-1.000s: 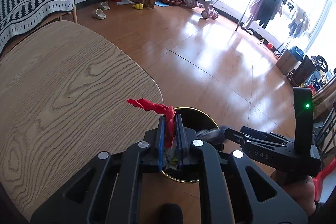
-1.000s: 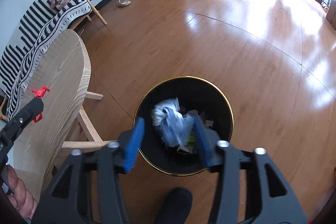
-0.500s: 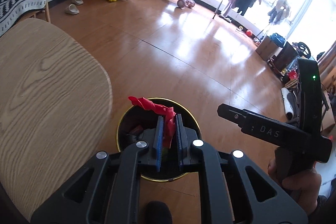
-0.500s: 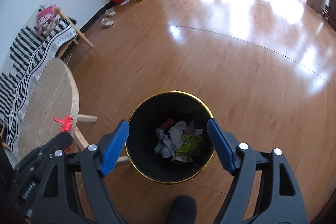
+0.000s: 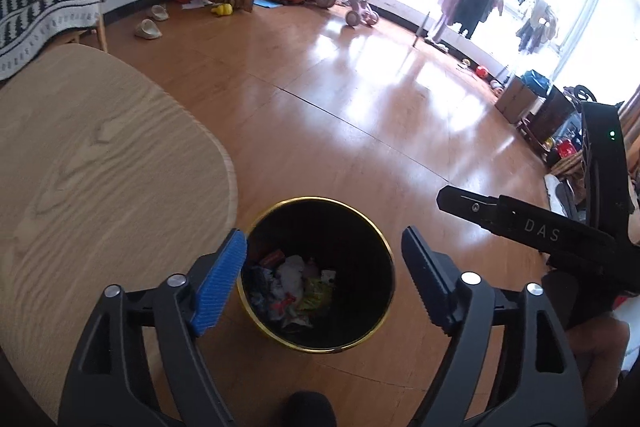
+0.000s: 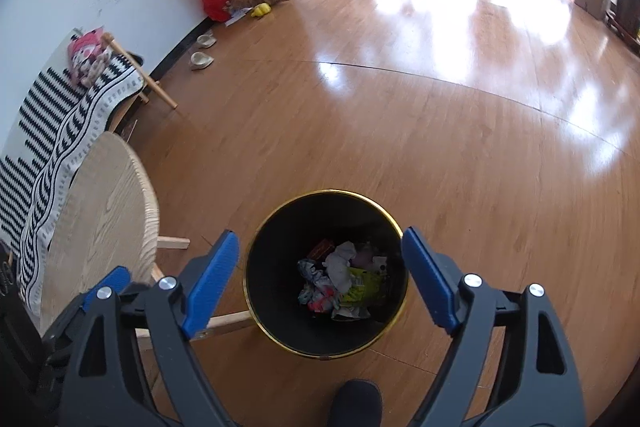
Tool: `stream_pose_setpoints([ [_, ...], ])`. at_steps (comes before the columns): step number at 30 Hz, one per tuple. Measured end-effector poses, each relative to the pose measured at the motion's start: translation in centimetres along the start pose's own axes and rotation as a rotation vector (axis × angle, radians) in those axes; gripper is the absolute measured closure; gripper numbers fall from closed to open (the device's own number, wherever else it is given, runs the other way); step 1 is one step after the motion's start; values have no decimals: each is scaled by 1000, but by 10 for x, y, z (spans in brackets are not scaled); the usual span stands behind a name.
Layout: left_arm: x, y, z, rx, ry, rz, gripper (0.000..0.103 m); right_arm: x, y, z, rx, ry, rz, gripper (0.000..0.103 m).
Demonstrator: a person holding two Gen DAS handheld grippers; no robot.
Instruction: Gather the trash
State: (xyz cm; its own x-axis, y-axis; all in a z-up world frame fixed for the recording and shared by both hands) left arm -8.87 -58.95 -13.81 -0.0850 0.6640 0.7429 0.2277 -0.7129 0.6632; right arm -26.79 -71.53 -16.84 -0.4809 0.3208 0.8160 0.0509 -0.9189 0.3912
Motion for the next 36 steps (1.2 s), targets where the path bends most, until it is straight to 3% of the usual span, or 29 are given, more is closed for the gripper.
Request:
stream_pose_setpoints([
  [2, 20, -3, 16, 19, 44, -11, 11, 3, -4, 23, 52, 5, -12, 19],
  [6, 75, -20, 69, 52, 180, -24, 8, 10, -19, 83, 195, 38, -50, 13],
  [10, 154, -55, 148, 123, 453, -35, 7, 16, -59, 162, 352, 114, -38, 10],
  [15, 258, -134, 235, 312, 688, -20, 7, 29, -139, 269, 546, 234, 6, 9],
  [21, 350, -234, 296, 487, 842, 18, 7, 50, -253, 374, 742, 366, 79, 9],
  [26, 402, -302, 315, 583, 948, 49, 7, 65, -336, 432, 861, 439, 123, 9],
  [31, 440, -347, 334, 662, 1000, 38, 7, 69, -401, 459, 954, 460, 150, 9],
  [36, 452, -371, 341, 732, 976, 15, 7, 63, -426, 467, 988, 452, 149, 9],
])
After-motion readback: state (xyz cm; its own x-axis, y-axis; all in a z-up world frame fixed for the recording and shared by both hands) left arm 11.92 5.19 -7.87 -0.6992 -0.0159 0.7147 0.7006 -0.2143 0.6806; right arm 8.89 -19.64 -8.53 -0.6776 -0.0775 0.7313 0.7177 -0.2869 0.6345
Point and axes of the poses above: each gripper's, at about its wrist camera, not at the fingertips, and x roughly against the way its jaws point, z to its left, y to its top, the point moved 10 cm from there along -x, roughly the way its jaws point, and after that the axes turned 15 degrees about -x, right-handed, at the moved point
